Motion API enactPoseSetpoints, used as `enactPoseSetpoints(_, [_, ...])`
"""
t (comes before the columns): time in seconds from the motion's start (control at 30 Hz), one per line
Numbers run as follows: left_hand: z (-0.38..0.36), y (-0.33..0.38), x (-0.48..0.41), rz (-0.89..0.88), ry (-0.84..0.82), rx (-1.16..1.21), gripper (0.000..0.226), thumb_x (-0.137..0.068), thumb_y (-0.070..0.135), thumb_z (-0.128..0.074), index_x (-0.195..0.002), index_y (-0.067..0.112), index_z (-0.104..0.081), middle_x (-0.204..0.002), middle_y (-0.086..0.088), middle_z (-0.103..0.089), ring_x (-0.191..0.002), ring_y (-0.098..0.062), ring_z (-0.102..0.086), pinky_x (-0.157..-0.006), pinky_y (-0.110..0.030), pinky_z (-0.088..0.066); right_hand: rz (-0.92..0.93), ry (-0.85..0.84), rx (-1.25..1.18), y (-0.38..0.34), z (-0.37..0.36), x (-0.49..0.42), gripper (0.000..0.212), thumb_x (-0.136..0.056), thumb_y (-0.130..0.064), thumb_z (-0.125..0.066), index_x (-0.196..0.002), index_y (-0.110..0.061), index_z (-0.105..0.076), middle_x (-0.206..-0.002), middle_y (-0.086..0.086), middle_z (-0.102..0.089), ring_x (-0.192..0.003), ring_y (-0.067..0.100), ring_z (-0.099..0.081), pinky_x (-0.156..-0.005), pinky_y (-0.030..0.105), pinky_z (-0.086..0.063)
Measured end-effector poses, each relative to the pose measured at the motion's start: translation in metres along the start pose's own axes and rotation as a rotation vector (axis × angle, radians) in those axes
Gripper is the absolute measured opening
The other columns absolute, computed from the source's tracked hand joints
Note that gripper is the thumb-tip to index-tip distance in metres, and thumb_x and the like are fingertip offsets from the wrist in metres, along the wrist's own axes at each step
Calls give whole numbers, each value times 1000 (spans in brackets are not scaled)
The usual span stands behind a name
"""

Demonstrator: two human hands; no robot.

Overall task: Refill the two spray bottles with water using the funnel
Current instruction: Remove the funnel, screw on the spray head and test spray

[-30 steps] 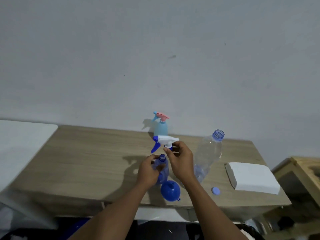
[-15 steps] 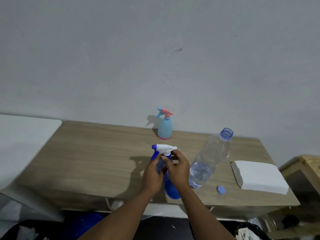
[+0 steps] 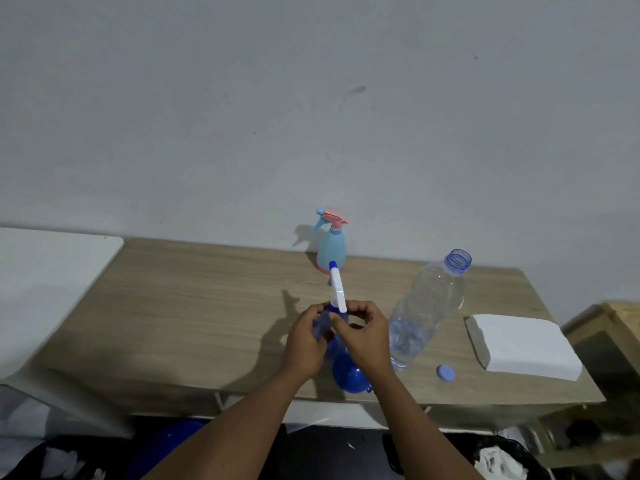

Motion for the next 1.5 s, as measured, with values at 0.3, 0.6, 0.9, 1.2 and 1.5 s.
enactPoseSetpoints(0.3, [0, -2, -3, 5, 5, 45, 45, -88, 1, -65, -118, 34, -63, -107, 8, -71, -99, -9, -68, -82, -30, -58, -2, 22, 8, -2, -3, 0, 39, -74, -13, -85, -106, -14, -64, -101, -6, -70, -95, 2, -66, -74, 20, -57])
enactPoseSetpoints(0.6, [5, 6, -2, -13, 19, -24, 42, -88, 2, -64, -106, 40, -61, -97, 8, -71, -86, -3, -67, -67, -18, -54, -3, -15, 29, 2, -7, -3, 39, -78, -19, -83, -113, -19, -64, -106, -10, -70, -99, 2, -66, -78, 20, -58])
enactPoseSetpoints(0.9, [6, 7, -4, -3, 4, -1, 37, -87, -8, -60, -108, 22, -63, -95, 4, -70, -78, 1, -66, -62, -13, -50, -9, -26, 82, 2, -10, -9, 35, -80, -19, -81, -114, -19, -68, -105, -7, -71, -99, 5, -66, -85, 28, -58])
enactPoseSetpoints(1.2, [6, 4, -6, -6, 10, 17, 39, -86, 1, -65, -110, 32, -64, -95, 3, -72, -85, -14, -70, -71, -32, -59, 4, -26, 102, 0, -13, -10, 22, -84, -17, -77, -106, -21, -71, -99, -8, -72, -97, 3, -66, -79, 19, -56])
enactPoseSetpoints(1.5, [9, 3, -6, -4, -11, -25, 40, -83, 1, -68, -112, 28, -64, -97, 6, -72, -85, -10, -68, -69, -27, -58, 7, -20, 129, -5, -16, -10, 15, -84, -17, -76, -98, -18, -71, -92, -7, -72, -89, 5, -66, -80, 21, -52])
Point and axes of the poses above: each hand's wrist, its own x-axis away from the middle knuckle, its own z-axis out of the back of the hand, y = z × x, the point moved 8 cm from there along -x, towards the middle knuckle
